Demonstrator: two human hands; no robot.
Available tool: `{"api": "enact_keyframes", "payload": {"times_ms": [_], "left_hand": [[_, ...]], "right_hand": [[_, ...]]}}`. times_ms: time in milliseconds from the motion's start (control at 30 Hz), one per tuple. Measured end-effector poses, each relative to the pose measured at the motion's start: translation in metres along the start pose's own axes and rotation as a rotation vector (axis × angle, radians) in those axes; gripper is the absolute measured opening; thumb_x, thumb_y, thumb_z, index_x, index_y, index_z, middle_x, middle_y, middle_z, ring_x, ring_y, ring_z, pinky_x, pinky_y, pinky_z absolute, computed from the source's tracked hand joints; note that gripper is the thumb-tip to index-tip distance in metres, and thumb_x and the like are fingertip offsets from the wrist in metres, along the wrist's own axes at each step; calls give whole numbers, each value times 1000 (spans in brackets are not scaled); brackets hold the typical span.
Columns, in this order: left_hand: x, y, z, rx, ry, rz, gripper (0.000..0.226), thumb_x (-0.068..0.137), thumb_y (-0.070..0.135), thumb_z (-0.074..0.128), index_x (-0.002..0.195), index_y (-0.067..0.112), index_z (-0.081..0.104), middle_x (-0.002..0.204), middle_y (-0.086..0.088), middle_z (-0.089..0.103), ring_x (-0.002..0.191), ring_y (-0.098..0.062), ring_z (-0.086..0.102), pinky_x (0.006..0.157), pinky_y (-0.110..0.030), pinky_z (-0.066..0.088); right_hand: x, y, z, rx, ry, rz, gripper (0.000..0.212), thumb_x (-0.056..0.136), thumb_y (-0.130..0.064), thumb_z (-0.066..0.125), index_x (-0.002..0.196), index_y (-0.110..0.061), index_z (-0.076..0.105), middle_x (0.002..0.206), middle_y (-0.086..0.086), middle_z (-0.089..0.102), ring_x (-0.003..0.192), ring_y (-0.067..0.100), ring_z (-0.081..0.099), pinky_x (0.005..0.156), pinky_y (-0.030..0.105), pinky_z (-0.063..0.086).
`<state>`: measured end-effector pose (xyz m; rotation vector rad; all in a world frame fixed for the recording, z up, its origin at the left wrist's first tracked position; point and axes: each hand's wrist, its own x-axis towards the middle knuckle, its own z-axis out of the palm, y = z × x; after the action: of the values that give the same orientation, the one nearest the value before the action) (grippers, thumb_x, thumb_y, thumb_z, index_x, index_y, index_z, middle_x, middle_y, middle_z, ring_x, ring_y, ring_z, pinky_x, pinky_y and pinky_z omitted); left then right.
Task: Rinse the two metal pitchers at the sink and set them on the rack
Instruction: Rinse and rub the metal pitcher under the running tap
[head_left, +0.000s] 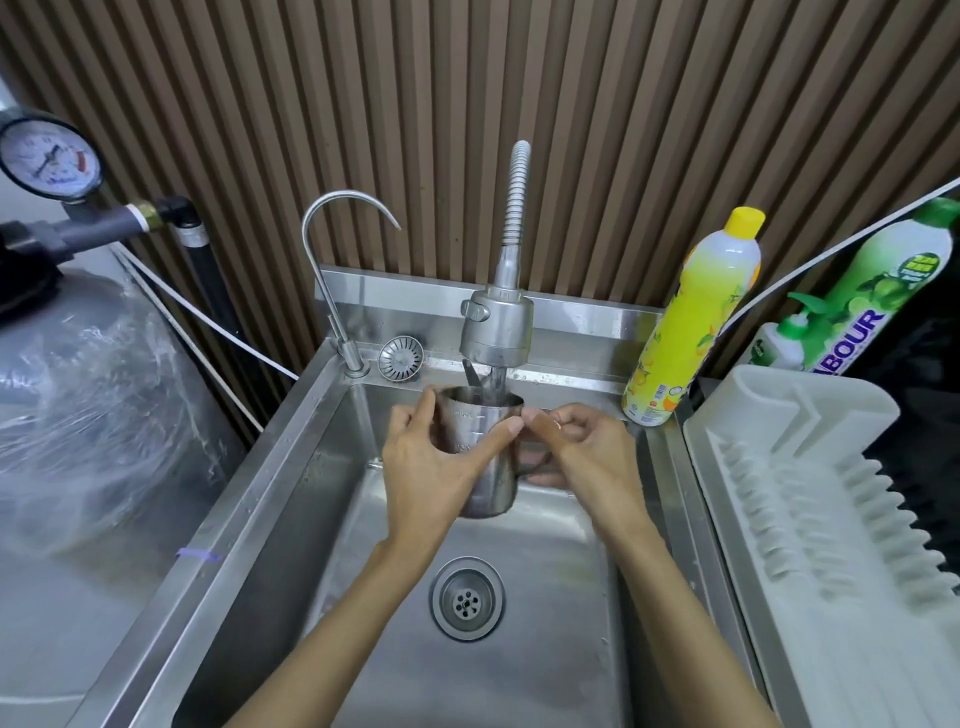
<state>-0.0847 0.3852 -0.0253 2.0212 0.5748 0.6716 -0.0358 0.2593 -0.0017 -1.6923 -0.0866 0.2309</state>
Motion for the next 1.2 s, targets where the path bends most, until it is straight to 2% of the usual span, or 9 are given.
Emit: {"api": "enact_keyframes", "payload": {"times_ms": [167, 300, 467, 600, 733, 900, 1000, 1100, 1200], "left_hand": [[0, 4, 6, -187, -171, -77, 43, 59, 60, 75, 88, 28, 66, 80, 9, 66, 79, 0, 63, 69, -2, 41], [10, 7, 12, -380, -311, -123, 59, 46, 52, 82, 99, 31, 66, 91, 9, 74, 92, -2, 67, 81, -14, 47], [20, 9, 19, -466, -179, -35, 74, 51, 10, 90, 108, 37, 52, 114, 3, 64, 101, -2, 63, 86, -13, 45], [18, 9, 10, -302, -32, 111, 90, 50, 20, 90, 130, 21, 48, 119, 12, 53, 114, 11, 49, 100, -14, 39], [11, 12, -3, -132, 53, 222, 95, 52, 23, 90, 135, 9, 46, 103, 17, 39, 100, 15, 43, 87, 0, 32], [9, 11, -11, -41, 68, 114, 95, 44, 65, 79, 119, 9, 59, 91, 3, 40, 90, -15, 50, 82, -8, 36], [8, 8, -9, -58, -26, 22, 65, 50, 59, 81, 93, 13, 64, 81, 6, 44, 76, -10, 54, 69, 1, 36], [5, 8, -3, -127, -120, -26, 71, 47, 73, 69, 97, 22, 67, 86, 1, 56, 81, -8, 61, 71, -3, 40], [4, 12, 7, -248, -206, -50, 51, 63, 44, 82, 105, 21, 66, 100, 0, 66, 89, -4, 63, 72, -1, 42]], "right_hand": [[-4, -26, -9, -456, 159, -179, 29, 77, -39, 70, 64, -19, 55, 69, 6, 71, 71, 27, 69, 72, 44, 56], [-9, -32, -11, -520, 180, -278, 22, 84, -29, 65, 70, -19, 52, 77, 7, 69, 77, 26, 64, 72, 37, 52], [2, -13, -10, -54, -9, -180, 16, 90, -8, 57, 77, -11, 48, 108, -6, 68, 88, -6, 65, 76, 8, 47], [13, 6, 0, 256, -140, -104, 19, 92, -8, 54, 74, -14, 49, 116, -1, 67, 113, 14, 59, 96, 29, 44], [7, 11, 10, 382, -177, -36, 13, 93, -10, 53, 80, -8, 51, 92, 11, 67, 97, 25, 64, 88, 36, 56], [-2, -2, 9, 171, -89, -22, 16, 88, -19, 62, 76, -10, 59, 77, 9, 72, 72, 19, 72, 67, 39, 61], [-4, -12, 4, -20, 19, -47, 22, 85, -23, 66, 69, -13, 57, 76, 13, 72, 65, 19, 72, 60, 42, 60], [-3, -22, -3, -317, 146, -159, 26, 81, -34, 69, 67, -16, 56, 72, 7, 71, 69, 24, 70, 64, 46, 59], [-8, -30, -7, -492, 201, -256, 26, 82, -33, 67, 67, -18, 52, 71, 4, 68, 74, 25, 64, 70, 37, 52]]}}
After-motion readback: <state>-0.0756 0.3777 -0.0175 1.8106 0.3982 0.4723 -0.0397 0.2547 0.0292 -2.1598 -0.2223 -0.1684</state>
